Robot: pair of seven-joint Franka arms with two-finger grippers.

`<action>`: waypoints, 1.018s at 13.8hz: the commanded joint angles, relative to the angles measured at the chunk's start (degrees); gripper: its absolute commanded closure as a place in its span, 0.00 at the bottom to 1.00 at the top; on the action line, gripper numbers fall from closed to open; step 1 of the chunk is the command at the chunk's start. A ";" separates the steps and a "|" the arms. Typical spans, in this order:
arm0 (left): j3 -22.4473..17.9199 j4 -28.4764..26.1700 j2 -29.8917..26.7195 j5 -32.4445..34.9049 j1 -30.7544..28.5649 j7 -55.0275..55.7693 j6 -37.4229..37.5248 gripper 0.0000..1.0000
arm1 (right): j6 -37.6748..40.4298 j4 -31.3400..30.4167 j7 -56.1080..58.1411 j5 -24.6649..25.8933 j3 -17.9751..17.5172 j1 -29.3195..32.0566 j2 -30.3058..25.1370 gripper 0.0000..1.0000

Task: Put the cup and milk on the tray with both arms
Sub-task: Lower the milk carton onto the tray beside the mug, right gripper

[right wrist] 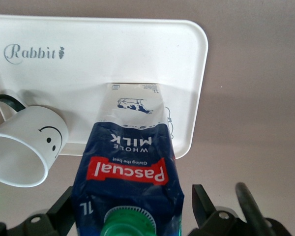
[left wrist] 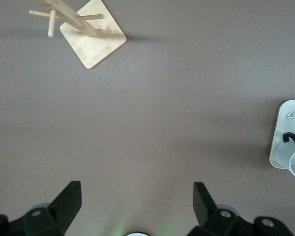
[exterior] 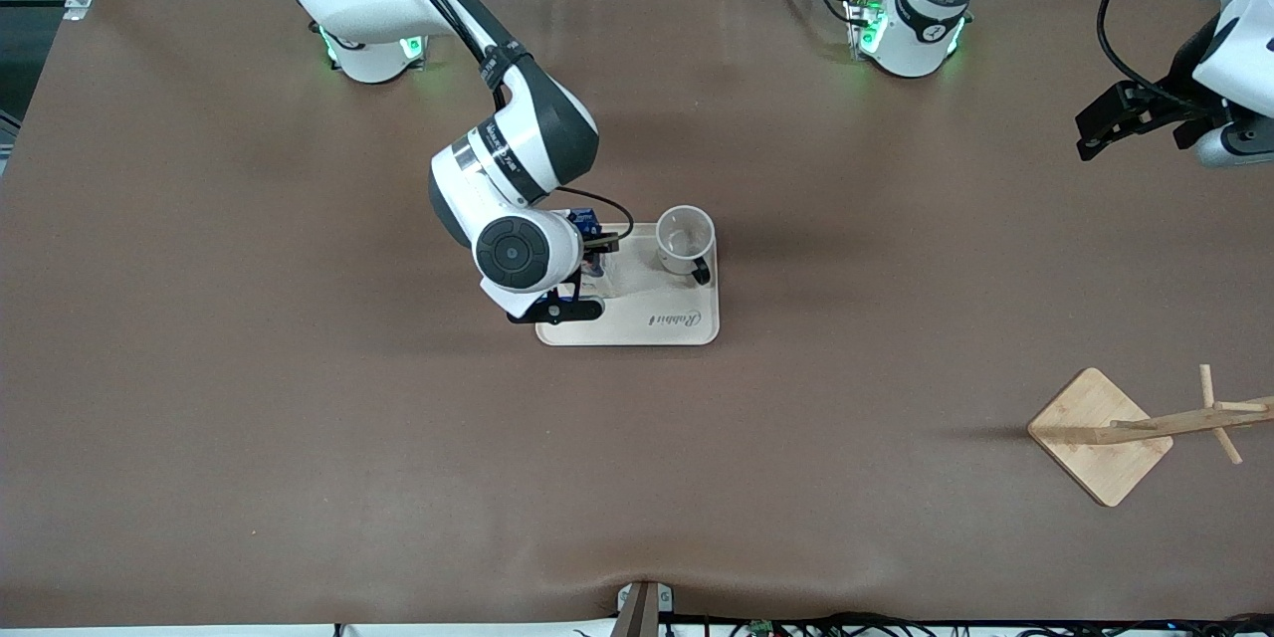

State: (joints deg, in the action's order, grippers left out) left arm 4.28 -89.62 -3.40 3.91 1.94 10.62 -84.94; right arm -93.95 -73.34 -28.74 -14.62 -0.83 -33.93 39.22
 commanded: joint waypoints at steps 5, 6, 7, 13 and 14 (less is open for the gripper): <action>-0.76 -0.73 -0.73 -1.01 -0.10 -0.86 1.96 0.00 | 0.87 2.85 0.44 0.56 -0.13 0.18 0.24 0.00; -0.76 -0.73 -0.73 -0.93 -0.18 -0.95 2.23 0.00 | 0.87 2.93 0.44 0.47 -0.31 0.27 0.24 0.00; -0.85 -0.64 -0.56 -0.93 -0.45 -0.95 2.23 0.00 | 0.96 3.37 0.44 0.39 -0.31 0.44 0.15 0.00; -0.85 1.03 -0.29 -0.31 -0.98 -0.86 1.97 0.00 | 0.87 5.04 0.35 0.47 -0.40 -0.08 0.15 0.00; -0.85 1.12 -0.38 -0.22 -0.98 -0.86 1.97 0.00 | 0.87 6.18 0.70 0.47 -0.40 -0.34 0.15 0.00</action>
State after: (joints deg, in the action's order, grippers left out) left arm 3.57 -89.41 -3.42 3.91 1.24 10.60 -83.47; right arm -93.88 -69.98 -28.57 -14.62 -1.00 -33.95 39.23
